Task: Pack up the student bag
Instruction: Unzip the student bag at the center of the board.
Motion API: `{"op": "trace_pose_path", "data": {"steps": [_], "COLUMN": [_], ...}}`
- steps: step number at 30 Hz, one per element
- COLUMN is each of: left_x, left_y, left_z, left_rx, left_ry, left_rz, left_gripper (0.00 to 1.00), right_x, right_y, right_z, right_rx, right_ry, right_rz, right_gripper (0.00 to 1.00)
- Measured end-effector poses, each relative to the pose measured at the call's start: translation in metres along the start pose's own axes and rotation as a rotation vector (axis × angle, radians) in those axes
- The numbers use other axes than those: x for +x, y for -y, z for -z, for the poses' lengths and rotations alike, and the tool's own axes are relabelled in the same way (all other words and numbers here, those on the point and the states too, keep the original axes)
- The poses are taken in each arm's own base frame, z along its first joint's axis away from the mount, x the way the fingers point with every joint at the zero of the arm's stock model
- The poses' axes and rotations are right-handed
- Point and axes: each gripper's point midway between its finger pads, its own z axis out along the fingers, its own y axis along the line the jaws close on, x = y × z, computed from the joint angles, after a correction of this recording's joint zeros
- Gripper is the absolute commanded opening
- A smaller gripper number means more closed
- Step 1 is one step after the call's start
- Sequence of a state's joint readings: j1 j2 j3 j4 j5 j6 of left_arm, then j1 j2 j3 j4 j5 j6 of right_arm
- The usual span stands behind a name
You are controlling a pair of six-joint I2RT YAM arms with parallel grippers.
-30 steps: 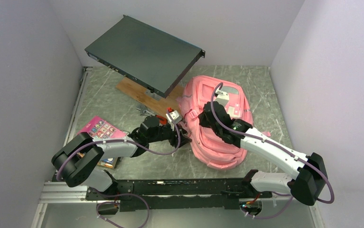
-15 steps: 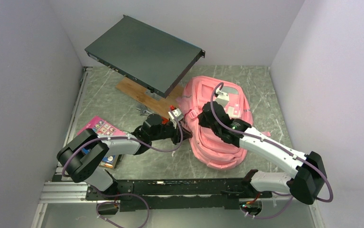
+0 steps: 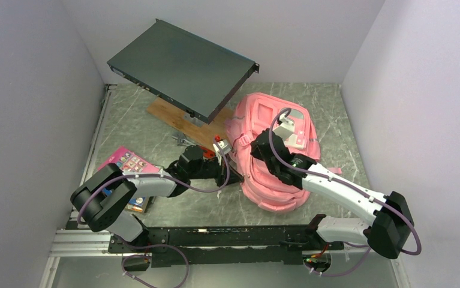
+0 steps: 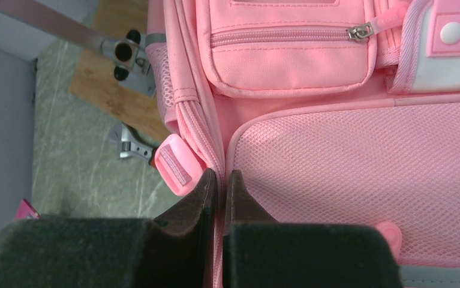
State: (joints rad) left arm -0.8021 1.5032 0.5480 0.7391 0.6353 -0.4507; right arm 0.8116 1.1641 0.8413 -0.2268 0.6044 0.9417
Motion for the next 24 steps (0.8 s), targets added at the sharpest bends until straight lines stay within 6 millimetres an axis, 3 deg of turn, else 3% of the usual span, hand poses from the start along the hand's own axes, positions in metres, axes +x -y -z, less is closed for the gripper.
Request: {"op": "trace_pose_path", "data": {"steps": [8, 16, 20, 24], "left_x": [0.016, 0.012, 0.001, 0.01], "left_y": [0.031, 0.001, -0.024, -0.04], "left_z": [-0.011, -0.001, 0.009, 0.016], "left_rx": [0.071, -0.062, -0.133, -0.165], "left_ry": [-0.039, 0.064, 0.105, 0.07], "left_rz": [-0.001, 0.083, 0.122, 0.178], "left_gripper": [0.0, 0.0, 0.0, 0.0], "right_x": [-0.01, -0.028, -0.036, -0.052], "right_y": [0.002, 0.006, 0.001, -0.017], "right_z": [-0.018, -0.05, -0.068, -0.065], "right_rx": [0.061, 0.148, 0.168, 0.078], "right_ry": [0.1, 0.178, 0.168, 0.137], "right_rz": [-0.045, -0.094, -0.023, 0.108], "right_gripper": [0.0, 0.0, 0.38, 0.64]}}
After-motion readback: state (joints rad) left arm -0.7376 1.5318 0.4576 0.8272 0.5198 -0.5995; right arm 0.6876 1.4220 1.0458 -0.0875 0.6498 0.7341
